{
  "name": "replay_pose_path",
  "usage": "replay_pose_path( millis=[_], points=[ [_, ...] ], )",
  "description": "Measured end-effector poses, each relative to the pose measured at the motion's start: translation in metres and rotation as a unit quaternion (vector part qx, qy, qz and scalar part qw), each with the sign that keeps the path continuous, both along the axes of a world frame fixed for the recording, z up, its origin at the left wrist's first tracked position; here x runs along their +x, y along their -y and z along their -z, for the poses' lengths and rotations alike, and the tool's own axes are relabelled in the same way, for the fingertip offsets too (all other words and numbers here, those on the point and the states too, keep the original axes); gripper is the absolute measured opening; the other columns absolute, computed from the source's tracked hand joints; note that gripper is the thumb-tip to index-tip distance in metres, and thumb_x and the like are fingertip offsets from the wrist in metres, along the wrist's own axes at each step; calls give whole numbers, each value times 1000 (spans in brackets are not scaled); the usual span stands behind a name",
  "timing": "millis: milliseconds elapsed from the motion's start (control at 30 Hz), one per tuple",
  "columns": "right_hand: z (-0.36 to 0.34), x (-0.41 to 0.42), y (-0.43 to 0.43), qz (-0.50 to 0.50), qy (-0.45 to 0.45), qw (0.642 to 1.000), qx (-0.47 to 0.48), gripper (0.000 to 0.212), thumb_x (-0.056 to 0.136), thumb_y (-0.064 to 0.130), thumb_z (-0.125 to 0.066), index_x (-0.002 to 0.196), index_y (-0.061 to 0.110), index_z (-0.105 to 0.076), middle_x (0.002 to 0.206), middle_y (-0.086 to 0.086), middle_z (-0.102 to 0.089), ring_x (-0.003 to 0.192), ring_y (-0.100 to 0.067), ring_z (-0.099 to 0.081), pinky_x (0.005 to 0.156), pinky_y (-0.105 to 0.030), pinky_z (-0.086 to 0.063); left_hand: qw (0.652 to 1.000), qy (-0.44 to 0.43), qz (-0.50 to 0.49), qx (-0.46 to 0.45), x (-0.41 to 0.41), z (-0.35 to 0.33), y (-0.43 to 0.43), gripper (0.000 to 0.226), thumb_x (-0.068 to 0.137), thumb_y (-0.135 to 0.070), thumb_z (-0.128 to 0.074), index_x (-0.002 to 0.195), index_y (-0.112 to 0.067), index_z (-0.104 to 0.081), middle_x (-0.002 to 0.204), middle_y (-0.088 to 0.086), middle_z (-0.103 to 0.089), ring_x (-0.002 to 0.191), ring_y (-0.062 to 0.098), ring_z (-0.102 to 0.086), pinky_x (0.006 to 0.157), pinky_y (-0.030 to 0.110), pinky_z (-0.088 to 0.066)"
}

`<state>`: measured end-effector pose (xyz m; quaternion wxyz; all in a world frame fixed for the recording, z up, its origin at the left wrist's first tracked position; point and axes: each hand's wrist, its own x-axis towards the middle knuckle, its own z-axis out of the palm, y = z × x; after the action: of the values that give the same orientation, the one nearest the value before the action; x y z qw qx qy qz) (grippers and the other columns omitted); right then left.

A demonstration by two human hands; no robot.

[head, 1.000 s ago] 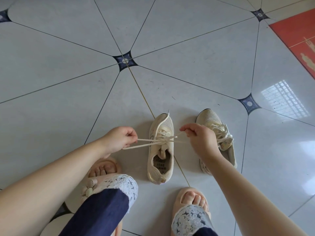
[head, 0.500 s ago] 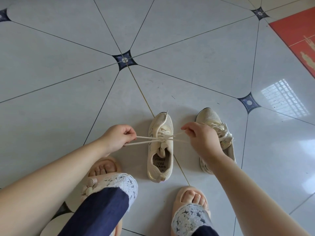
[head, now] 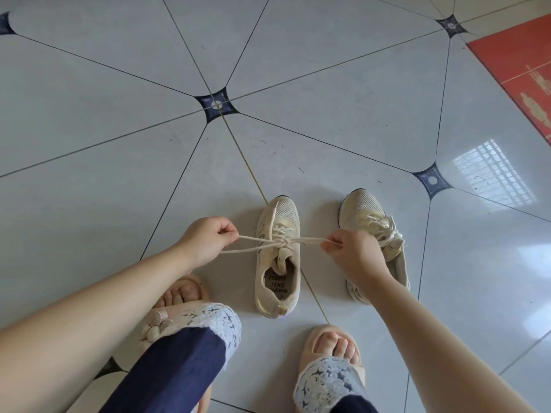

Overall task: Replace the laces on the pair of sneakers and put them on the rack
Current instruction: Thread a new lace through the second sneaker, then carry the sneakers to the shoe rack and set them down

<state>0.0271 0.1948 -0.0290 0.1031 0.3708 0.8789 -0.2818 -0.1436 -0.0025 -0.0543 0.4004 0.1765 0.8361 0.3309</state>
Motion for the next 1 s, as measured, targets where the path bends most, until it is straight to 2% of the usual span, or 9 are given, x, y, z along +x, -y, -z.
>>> replay_pose_path(
  millis=[67,167,233,300,433,500,667,800,1000],
  points=[
    [3,4,8,-5,19,1000,-22,18,86,28,-61,73,17,-65,51,8,-44,58,-15,-45,48,-28,-29,1000,23,11,12,6,1,1,23,87,-12,-58,67,-23,-57,62,-5,-55,58,10,-49,60,22,-39],
    [8,13,17,-23,29,999,-10,16,87,27,-59,88,13,-65,74,3,-55,79,-22,-52,61,-30,-36,999,-14,52,2,14,1,2,8,87,-17,-60,85,-24,-58,88,-5,-60,86,14,-56,76,22,-41],
    [8,20,20,-20,23,999,-13,28,87,27,-60,113,18,-61,105,-1,-57,103,-22,-51,77,-29,-40,995,-60,79,-31,18,1,3,26,86,-24,-61,111,-19,-57,116,0,-56,113,17,-49,97,27,-37],
    [3,29,22,-23,14,999,21,38,86,27,-61,124,20,-55,120,-1,-52,114,-22,-47,84,-30,-39,992,-89,72,-43,24,-3,3,44,84,-31,-62,124,-16,-50,128,3,-49,122,19,-42,104,32,-32],
    [-15,49,16,42,-26,990,131,18,86,21,-57,104,18,-61,109,-3,-59,102,-25,-50,79,-34,-40,997,-60,48,-31,48,-20,-9,57,78,-43,-66,127,-19,-47,123,4,-52,109,17,-50,92,27,-38],
    [-21,62,10,84,16,988,129,17,86,23,-55,102,17,-59,106,-3,-58,99,-25,-48,80,-35,-38,996,-16,75,-49,62,-23,-16,69,77,-41,-68,135,-19,-39,132,4,-48,118,18,-47,93,22,-34],
    [-19,77,8,88,82,985,123,21,86,18,-48,104,21,-58,93,-1,-64,93,-22,-53,87,-32,-32,995,46,63,-61,83,-25,-29,73,83,-7,-57,145,-15,-21,137,12,-44,119,29,-47,94,34,-43],
    [-17,68,8,137,24,989,47,21,84,9,-48,96,15,-65,85,-2,-61,91,-26,-54,75,-35,-41,998,51,22,-31,93,-27,-42,67,83,5,-45,144,-14,-25,134,14,-46,116,29,-48,95,34,-43],
    [-12,62,28,106,-74,991,17,19,88,13,-52,96,17,-68,87,0,-65,89,-21,-54,78,-36,-43,999,10,22,-28,96,-22,-69,64,83,3,-45,142,-14,-29,133,14,-49,114,34,-50,95,42,-44]
  ],
)
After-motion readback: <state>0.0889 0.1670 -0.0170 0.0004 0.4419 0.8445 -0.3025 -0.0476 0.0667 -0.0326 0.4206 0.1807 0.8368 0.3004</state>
